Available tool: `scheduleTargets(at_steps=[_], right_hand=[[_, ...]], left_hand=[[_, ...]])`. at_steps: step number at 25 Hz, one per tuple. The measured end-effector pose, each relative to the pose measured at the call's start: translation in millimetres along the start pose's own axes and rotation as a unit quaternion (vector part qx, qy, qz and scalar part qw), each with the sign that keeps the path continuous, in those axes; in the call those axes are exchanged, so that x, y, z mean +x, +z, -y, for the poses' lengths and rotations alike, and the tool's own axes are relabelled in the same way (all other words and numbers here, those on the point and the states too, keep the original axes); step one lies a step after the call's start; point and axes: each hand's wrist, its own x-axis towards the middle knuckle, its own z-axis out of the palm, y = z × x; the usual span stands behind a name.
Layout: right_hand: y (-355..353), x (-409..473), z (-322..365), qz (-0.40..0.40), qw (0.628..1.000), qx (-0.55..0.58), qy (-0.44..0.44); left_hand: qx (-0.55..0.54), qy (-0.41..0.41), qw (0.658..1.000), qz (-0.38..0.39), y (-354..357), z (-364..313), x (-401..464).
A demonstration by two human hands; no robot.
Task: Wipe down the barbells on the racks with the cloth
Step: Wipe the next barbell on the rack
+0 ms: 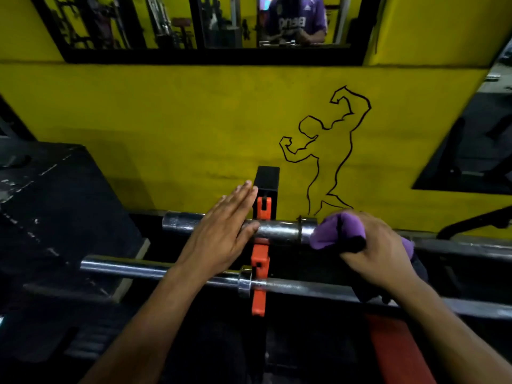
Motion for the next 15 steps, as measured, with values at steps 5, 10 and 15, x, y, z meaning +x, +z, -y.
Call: scheduleTargets(at_steps=[5,10,15], right_hand=[[7.1,-16.5,58.0,-0.203,0.961,0.162,0.092],[47.1,-10.2,94.7,-0.224,0.972,-0.002,0.072],[76.8,25.3,86.6,-0.050,0.971,-0.170,0.159]], left_hand=[[0.080,0.067,0.993,0.047,-13.8,39.6,8.3],[0.122,0.108,0.986,0.031,-5.6,43.2,6.6],[0.117,0.145,0.982,0.034,-8.1,45.4,4.9]])
